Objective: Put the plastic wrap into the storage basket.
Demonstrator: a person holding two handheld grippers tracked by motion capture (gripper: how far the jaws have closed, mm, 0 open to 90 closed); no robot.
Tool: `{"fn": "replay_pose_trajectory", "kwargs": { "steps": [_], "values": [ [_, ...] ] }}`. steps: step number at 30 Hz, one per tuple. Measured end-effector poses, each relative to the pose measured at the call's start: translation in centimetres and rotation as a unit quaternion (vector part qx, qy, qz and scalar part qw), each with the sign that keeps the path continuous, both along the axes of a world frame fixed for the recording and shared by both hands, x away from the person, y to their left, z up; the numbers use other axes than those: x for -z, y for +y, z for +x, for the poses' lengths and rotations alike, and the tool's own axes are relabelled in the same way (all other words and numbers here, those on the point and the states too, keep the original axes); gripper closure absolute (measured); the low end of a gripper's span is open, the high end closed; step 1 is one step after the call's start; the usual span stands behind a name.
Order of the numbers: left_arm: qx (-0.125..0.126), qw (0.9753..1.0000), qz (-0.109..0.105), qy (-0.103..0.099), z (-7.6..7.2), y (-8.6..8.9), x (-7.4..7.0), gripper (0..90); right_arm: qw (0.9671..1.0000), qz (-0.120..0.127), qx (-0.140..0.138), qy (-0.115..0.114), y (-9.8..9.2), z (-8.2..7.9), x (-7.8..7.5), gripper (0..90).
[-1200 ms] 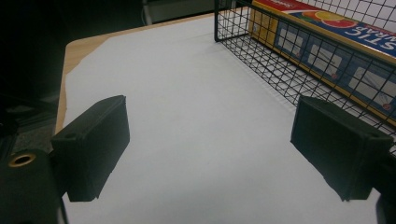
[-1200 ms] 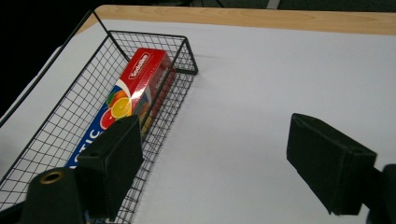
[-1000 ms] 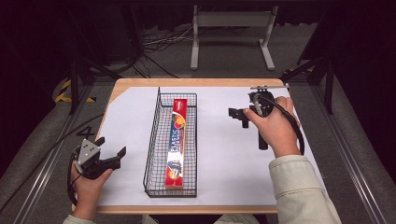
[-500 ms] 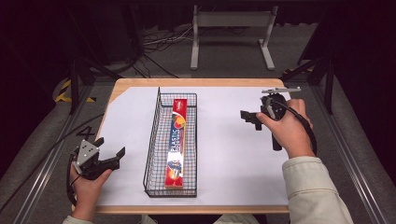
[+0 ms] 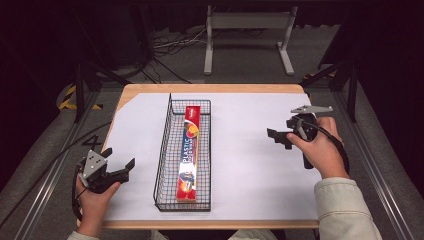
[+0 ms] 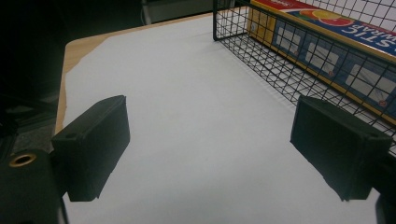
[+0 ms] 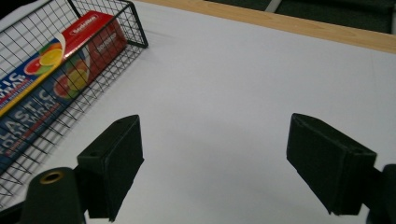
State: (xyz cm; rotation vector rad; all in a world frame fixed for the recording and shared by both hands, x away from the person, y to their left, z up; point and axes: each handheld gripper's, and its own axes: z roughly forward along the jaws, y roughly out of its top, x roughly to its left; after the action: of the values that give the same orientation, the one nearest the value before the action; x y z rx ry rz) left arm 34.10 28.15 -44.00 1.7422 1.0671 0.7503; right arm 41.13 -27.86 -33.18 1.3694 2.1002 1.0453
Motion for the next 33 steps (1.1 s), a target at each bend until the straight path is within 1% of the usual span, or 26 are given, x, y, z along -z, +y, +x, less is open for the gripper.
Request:
{"fn": "replay_pose_trajectory", "kwargs": {
  "steps": [2,8,13,16,18,19,21,22,23,24,28,30,33],
  "values": [
    [-0.001,1.0,-0.002,0.001,0.0,0.1,0.0,12.4,0.9999,-0.009,-0.003,-0.004,-0.3,-0.1,0.5,19.0],
    [-0.001,1.0,-0.001,0.001,0.0,0.1,0.0,12.4,0.9999,-0.015,-0.004,-0.006,-0.9,-0.4,2.4,19.1],
    [-0.001,1.0,-0.001,0.0,0.0,0.2,0.0,12.6,0.9999,-0.01,-0.002,-0.006,-1.3,-0.7,4.0,19.4],
    [0.0,1.0,-0.004,0.001,-0.1,0.2,0.0,12.6,0.9999,-0.005,-0.002,-0.01,-1.7,-1.0,4.8,19.6],
    [0.001,1.0,-0.007,0.003,-0.1,0.3,0.0,12.6,0.9998,-0.001,0.0,-0.018,-1.9,-1.3,5.4,19.6],
    [0.007,0.9998,-0.017,0.008,0.0,0.5,0.0,12.6,0.9997,0.001,0.0,-0.025,-2.1,-1.4,5.6,20.2],
    [0.006,0.9998,-0.019,0.008,0.0,0.5,-0.1,12.6,0.9996,0.002,0.001,-0.03,-2.2,-1.5,5.8,21.3],
    [0.006,0.9998,-0.014,0.008,-0.1,0.5,-0.1,12.6,0.9993,0.007,-0.002,-0.037,-2.6,-1.8,6.2,21.8],
    [0.009,0.9998,-0.015,0.009,0.0,0.4,-0.1,12.6,0.9993,0.007,-0.002,-0.037,-2.6,-1.8,6.2,21.8],
    [0.012,0.9997,-0.017,0.01,0.0,0.4,-0.1,12.6,0.9992,0.012,-0.003,-0.037,-2.7,-1.9,6.5,22.3],
    [0.014,0.9997,-0.016,0.013,0.0,0.3,-0.1,12.5,0.9992,0.017,-0.006,-0.037,-3.0,-2.4,7.5,22.5],
    [0.015,0.9997,-0.015,0.015,0.0,0.4,-0.1,12.6,0.9992,0.017,-0.006,-0.035,-3.1,-2.5,7.8,23.1],
    [0.014,0.9996,-0.019,0.017,0.0,0.4,-0.1,12.5,0.9992,0.014,-0.007,-0.036,-3.4,-3.0,8.7,23.8]
  ]
}}
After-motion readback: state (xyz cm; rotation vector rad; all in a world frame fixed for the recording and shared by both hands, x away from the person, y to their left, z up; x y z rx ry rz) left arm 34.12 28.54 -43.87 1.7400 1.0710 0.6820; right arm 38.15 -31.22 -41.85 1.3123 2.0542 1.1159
